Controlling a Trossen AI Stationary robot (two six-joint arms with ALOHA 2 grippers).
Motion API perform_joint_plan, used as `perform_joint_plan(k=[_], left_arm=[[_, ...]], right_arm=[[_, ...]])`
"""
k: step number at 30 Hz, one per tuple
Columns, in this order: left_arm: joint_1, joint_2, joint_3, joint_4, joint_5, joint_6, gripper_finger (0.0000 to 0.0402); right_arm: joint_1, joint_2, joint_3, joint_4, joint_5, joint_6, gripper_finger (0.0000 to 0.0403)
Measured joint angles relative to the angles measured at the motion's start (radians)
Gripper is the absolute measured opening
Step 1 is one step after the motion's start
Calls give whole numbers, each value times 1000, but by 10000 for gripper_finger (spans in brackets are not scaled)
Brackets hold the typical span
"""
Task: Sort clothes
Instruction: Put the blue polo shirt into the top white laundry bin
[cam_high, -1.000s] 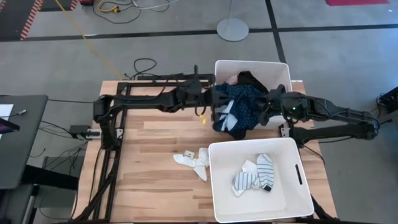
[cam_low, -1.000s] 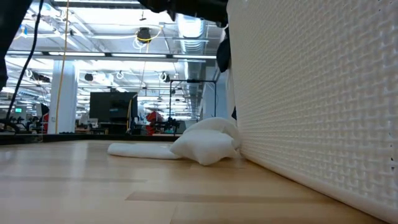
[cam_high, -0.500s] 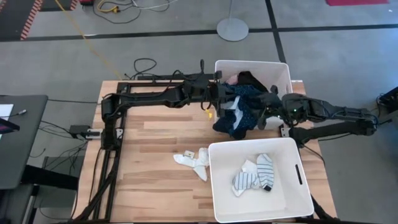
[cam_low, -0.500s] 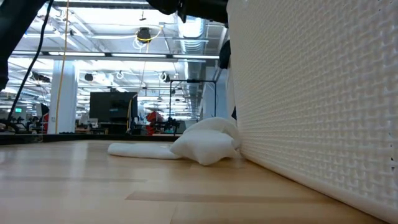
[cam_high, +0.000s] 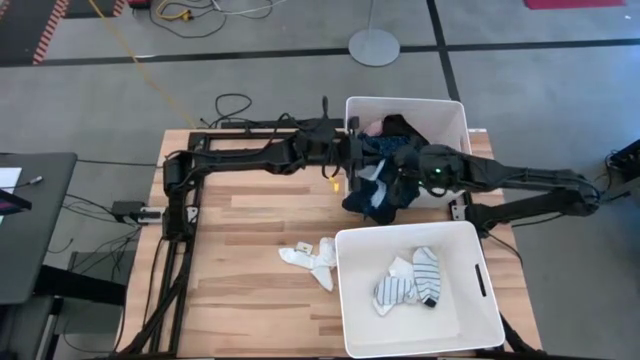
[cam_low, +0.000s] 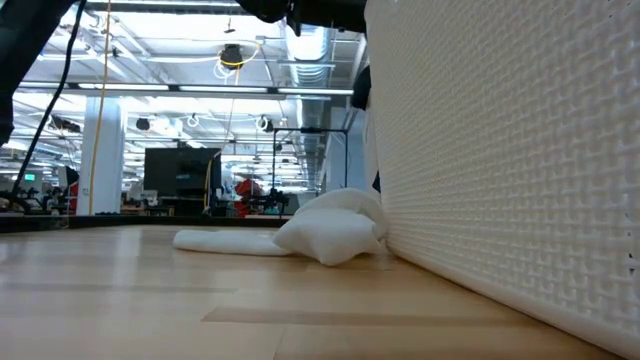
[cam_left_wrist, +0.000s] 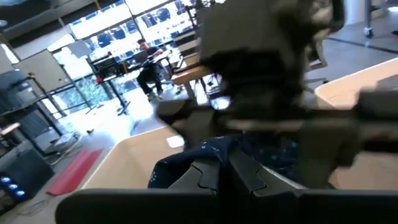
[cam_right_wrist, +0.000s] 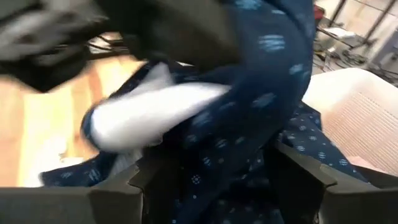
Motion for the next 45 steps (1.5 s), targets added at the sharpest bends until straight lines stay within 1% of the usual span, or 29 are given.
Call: perform_joint_plan(k=[4,7,9,13,14,15,19,24,27,30,34,38,43,45], left_arm=[[-4,0,0,-2,20,-7,0],[-3,0,0,-12,43,-15,0],[-4,0,-1,-27,48,-16,0],[-5,-5,-1,-65,51,-16,2],[-5,-6,-1,-77,50,-16,6],[-5,-11,-1,-90,44,-16,11],[-13,-39,-1,-137,6,1,50],[-27,-101,-1,-210,-42,14,120],[-34,-156,-1,-291,-45,13,158],[-47,-208,0,-418,-49,12,183],[-74,-276,0,-635,-49,-8,193],[-105,-329,0,-845,-69,-55,194],[-157,-355,0,-1057,-93,-125,194],[-181,-355,0,-1116,-100,-149,194]], right_arm=[[-29,55,0,36,0,-11,243],[-41,88,0,52,0,-25,209],[-55,103,0,50,1,-27,166],[-75,107,0,30,1,-51,45],[-77,102,0,28,1,-64,24],[-78,96,0,25,7,-69,16],[-79,60,0,-8,74,-69,11],[-103,4,0,-150,178,-42,3],[-158,-18,0,-259,191,7,3],[-213,-24,0,-348,192,53,3],[-267,-22,2,-414,184,80,4],[-296,-23,2,-423,180,85,5],[-332,-22,2,-426,169,114,5],[-335,-27,1,-408,137,116,7]])
